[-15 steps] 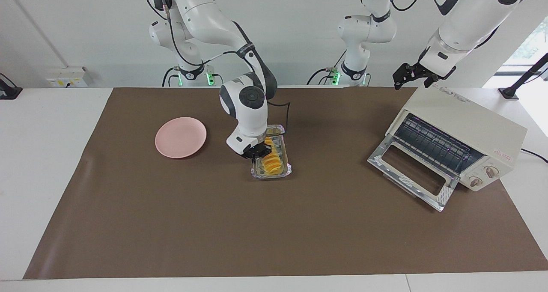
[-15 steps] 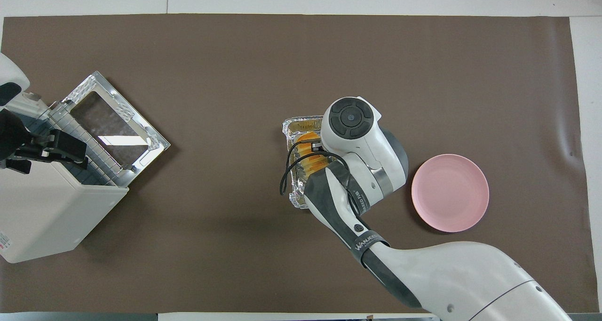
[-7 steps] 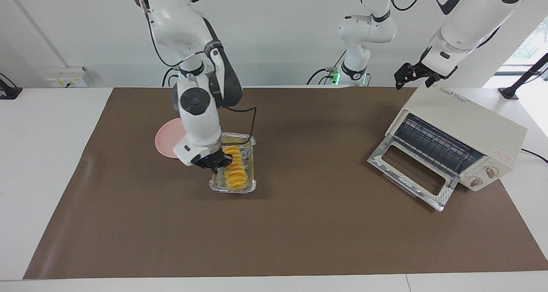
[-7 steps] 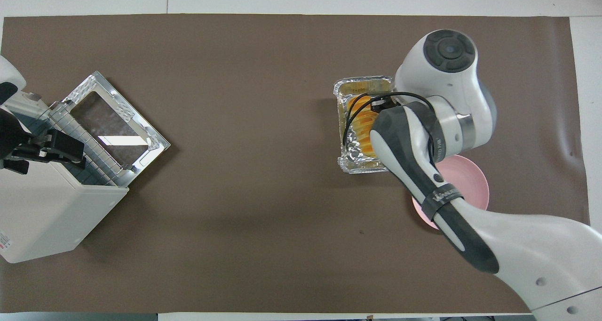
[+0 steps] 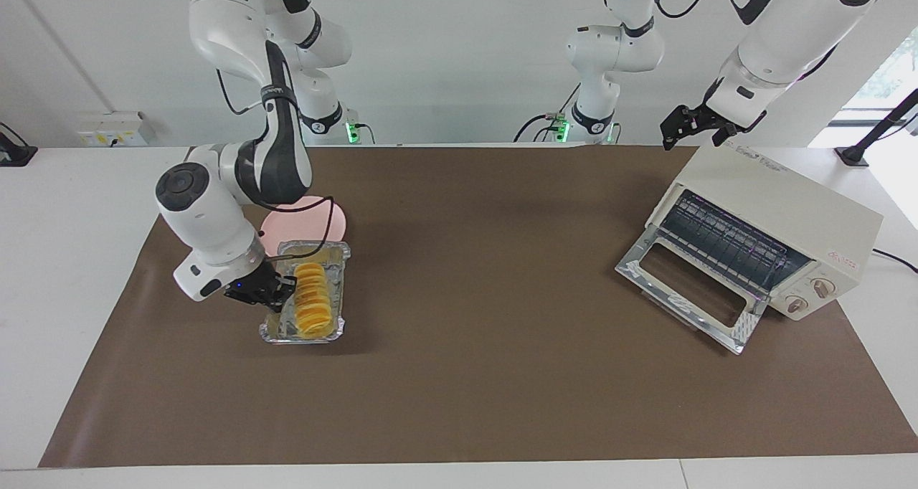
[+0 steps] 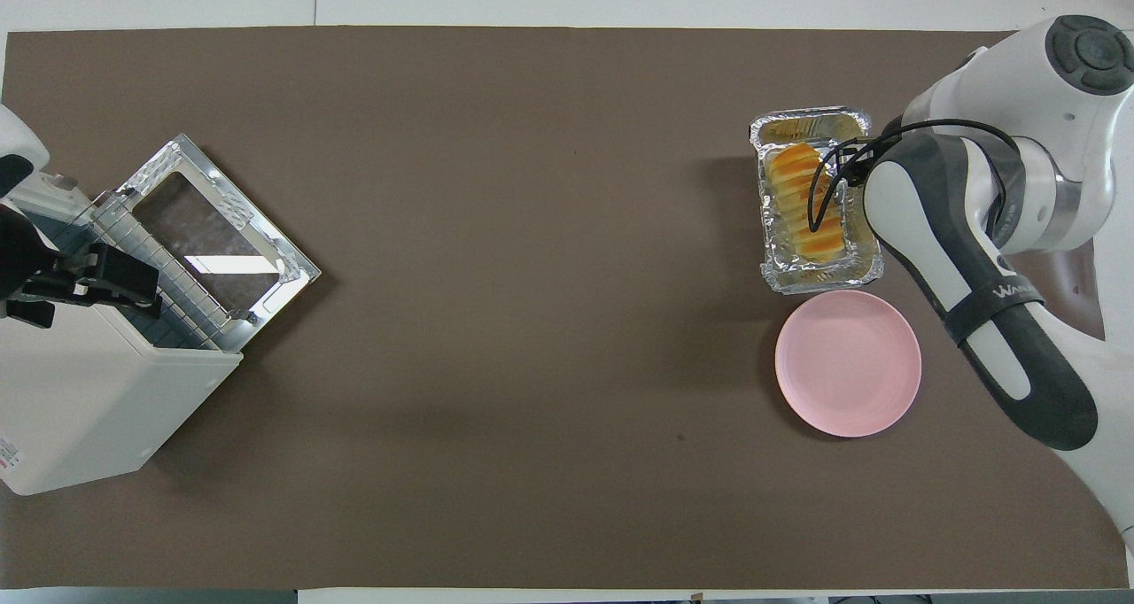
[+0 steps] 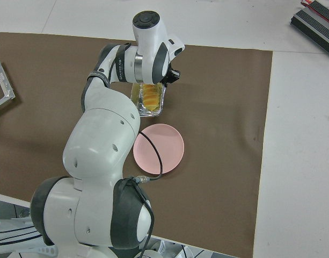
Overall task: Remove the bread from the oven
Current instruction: 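Slide the foil tray beside the pink plate with the right gripper, then grasp the bread roll inside the foil tray with the right gripper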
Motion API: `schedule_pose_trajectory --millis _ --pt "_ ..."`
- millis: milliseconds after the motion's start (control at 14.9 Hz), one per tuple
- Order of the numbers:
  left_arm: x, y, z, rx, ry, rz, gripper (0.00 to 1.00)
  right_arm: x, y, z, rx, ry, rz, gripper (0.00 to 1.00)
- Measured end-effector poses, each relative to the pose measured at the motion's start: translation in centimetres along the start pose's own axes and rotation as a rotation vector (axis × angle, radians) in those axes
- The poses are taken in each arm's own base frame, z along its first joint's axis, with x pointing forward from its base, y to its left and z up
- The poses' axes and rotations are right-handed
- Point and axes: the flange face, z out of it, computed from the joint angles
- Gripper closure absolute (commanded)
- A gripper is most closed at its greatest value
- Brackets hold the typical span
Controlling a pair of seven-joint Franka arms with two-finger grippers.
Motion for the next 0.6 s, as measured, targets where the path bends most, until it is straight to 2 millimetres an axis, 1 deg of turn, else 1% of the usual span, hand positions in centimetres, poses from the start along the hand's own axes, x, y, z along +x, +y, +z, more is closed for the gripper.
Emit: schedule_pose_trajectory --millis 134,201,403,537,604 --pt "0.0 0.0 0.0 0.000 0.000 0.000 0.00 0.4 1.4 1.1 -0.003 0.023 0.006 1.00" --pt "0.0 0.0 0.0 0.000 0.000 0.000 0.00 0.5 1.7 1.6 -0.004 0.026 0.009 1.00" --pt "0.0 0.0 0.0 0.000 0.000 0.000 0.00 0.4 1.8 3.0 -0.005 0.023 0.010 1.00" --pt "0.0 0.0 0.0 0.000 0.000 0.000 0.00 0.2 2.3 3.6 -0.008 0.045 0.018 1.00" --pt "0.0 0.0 0.0 0.000 0.000 0.000 0.00 0.1 2.6 3.9 -0.009 0.052 0.022 0.88"
